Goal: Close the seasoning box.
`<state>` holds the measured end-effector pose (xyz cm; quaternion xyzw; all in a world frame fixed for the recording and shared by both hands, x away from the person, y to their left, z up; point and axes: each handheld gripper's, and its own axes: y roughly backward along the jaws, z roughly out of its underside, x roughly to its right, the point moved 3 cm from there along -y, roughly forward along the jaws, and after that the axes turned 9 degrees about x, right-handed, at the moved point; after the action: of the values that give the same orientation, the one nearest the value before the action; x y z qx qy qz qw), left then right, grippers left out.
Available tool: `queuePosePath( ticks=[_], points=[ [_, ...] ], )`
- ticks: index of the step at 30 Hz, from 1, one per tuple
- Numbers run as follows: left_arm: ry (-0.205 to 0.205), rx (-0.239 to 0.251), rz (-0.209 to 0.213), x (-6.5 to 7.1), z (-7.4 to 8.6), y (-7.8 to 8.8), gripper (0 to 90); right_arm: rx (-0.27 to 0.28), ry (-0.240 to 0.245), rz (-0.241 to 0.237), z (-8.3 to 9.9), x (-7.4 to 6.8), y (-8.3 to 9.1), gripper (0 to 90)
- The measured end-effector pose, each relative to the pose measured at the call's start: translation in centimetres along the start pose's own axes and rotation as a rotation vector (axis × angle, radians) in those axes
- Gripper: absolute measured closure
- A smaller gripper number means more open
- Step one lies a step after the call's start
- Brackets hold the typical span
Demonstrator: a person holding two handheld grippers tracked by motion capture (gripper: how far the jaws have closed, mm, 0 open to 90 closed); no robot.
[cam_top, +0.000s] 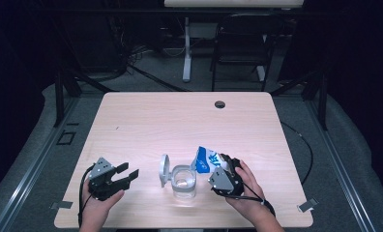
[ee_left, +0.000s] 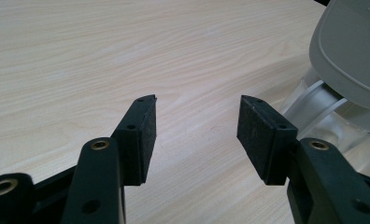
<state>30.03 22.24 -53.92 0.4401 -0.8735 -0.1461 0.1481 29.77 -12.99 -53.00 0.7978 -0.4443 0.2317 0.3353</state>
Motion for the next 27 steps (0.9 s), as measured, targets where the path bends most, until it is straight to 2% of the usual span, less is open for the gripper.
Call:
queuePosePath(
  ticks=[8, 11, 14, 16, 20, 27],
  points=[
    [0.002, 0.007, -0.001, -0.09, 0.05, -0.05, 47.8, 0.004, 0.01, -0.013, 0.04, -0.2, -0.09, 42.9],
    [-0.001, 0.006, 0.0, -0.07, 0.05, -0.06, 47.8, -0.016, 0.031, -0.031, 0.02, -0.14, 0.0, 42.9],
    [-0.001, 0.006, -0.001, -0.08, 0.06, -0.07, 47.8, -0.006, 0.037, -0.034, 0.04, -0.25, -0.09, 42.9],
    [-0.001, 0.005, -0.001, -0.1, 0.08, -0.07, 47.8, -0.02, 0.054, -0.041, -0.01, -0.23, 0.01, 42.9],
    [0.002, 0.007, -0.003, -0.09, 0.07, -0.05, 47.8, -0.01, 0.049, -0.053, -0.07, -0.38, -0.01, 42.9],
    [0.001, 0.006, -0.003, -0.1, 0.08, -0.07, 47.8, -0.036, 0.058, -0.101, -0.07, -0.49, 0.08, 43.0]
  ],
)
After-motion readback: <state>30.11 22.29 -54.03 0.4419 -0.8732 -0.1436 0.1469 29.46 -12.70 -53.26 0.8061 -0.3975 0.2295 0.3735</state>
